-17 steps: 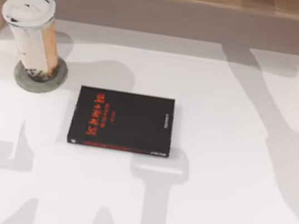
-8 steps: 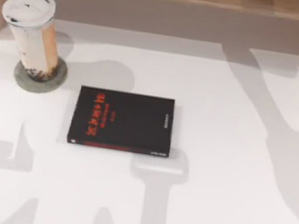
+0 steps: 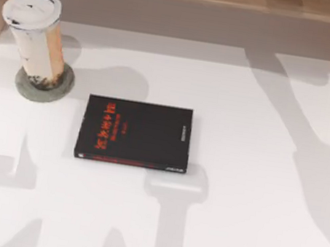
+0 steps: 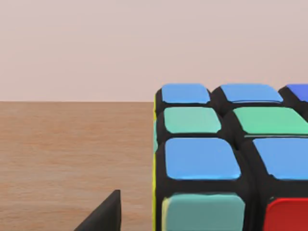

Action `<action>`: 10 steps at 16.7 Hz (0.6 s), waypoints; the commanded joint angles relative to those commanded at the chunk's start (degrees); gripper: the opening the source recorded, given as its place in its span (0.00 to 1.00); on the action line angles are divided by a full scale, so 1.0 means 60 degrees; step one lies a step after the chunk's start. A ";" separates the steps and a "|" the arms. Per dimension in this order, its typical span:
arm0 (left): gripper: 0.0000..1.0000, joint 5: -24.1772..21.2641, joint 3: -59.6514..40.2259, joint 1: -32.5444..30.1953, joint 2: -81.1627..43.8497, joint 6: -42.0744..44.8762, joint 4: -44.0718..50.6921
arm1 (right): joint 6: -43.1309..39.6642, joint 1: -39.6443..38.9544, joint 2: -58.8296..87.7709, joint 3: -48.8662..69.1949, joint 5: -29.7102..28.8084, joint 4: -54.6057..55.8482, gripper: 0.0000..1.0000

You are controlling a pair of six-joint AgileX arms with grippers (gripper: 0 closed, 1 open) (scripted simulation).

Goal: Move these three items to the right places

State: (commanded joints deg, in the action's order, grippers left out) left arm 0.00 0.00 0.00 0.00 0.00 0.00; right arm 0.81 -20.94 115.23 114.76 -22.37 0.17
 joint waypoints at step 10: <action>1.00 -0.0015 -0.0198 0.0039 0.0980 0.0003 0.1042 | 0.0000 0.0000 0.0000 0.0000 0.0000 0.0000 1.00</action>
State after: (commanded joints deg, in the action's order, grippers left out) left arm -0.09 -1.19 0.24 5.88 0.02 6.25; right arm 0.81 -20.94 115.23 114.76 -22.37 0.17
